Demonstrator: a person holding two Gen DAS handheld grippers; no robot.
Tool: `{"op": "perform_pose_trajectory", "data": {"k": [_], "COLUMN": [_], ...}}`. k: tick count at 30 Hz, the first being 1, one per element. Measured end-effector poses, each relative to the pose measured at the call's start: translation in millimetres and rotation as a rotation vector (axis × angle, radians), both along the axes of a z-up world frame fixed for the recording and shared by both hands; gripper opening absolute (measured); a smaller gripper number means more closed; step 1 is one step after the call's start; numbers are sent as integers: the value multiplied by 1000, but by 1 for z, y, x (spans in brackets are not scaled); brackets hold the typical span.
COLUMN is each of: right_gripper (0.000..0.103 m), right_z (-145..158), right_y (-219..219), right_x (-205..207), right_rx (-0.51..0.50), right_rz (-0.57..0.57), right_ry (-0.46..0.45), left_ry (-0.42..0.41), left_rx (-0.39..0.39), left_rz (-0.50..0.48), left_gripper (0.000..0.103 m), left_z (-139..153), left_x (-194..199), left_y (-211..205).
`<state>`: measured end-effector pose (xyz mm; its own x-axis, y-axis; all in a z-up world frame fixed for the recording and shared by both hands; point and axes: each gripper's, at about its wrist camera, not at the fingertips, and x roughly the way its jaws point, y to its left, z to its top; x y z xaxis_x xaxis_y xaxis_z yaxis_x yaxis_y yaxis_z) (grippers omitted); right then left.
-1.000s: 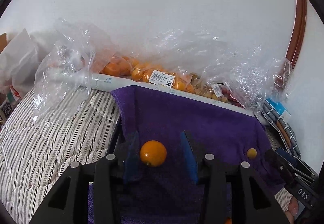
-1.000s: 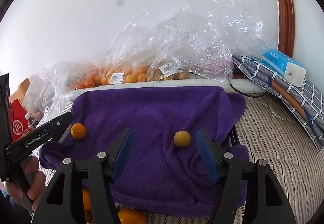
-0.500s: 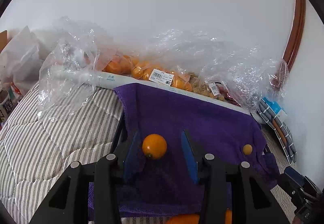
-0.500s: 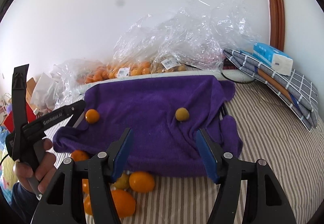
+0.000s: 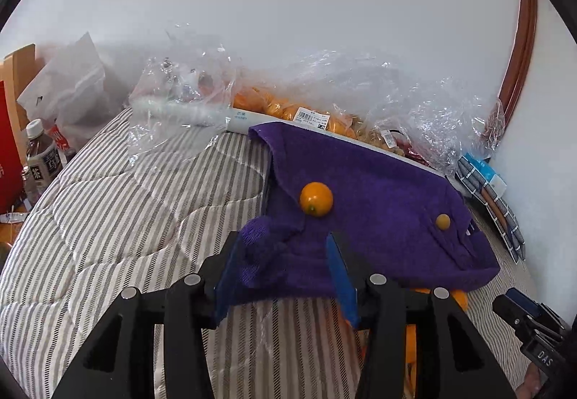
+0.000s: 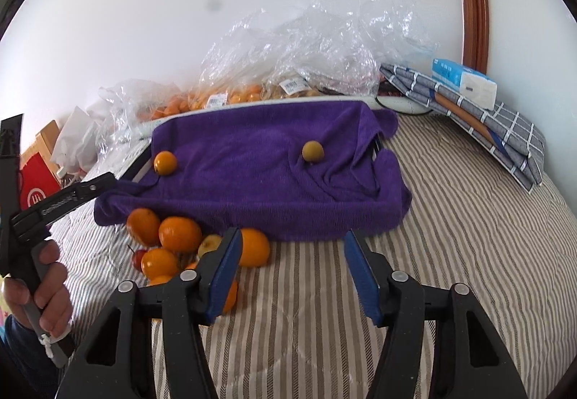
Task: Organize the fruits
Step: 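Withdraw from the towel and grasp an orange from the pile with the right tool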
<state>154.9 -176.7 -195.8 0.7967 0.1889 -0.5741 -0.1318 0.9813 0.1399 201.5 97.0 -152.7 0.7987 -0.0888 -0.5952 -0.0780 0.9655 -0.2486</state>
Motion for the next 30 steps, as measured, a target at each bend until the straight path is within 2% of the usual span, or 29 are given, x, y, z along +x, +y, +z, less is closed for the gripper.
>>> {"op": "perform_pose_trajectory", "data": {"k": [2, 5, 13, 18, 25, 28, 30], "right_gripper": [57, 56, 51, 50, 48, 44, 36], "right_z": [-4, -9, -22, -17, -22, -26, -26], "right_y": [1, 2, 5, 11, 22, 22, 18], "right_x": [-3, -8, -9, 4, 36, 44, 46], "right_rx": [-6, -4, -10, 38, 103, 122, 153], "right_rz": [-4, -3, 23, 60, 130, 137, 149], "right_ry": [10, 18, 61, 54, 119, 137, 152], "left_ry": [5, 35, 47, 65, 78, 87, 89], "left_rx": [7, 28, 54, 55, 47, 47, 44], "left_rz": [10, 7, 12, 22, 20, 17, 17], "left_gripper": [51, 51, 51, 51, 51, 51, 51], "left_z": [-2, -6, -9, -12, -14, -15, -16], "left_x": [-10, -20, -29, -25, -20, -19, -18], "left_y": [4, 6, 7, 8, 7, 7, 7]}}
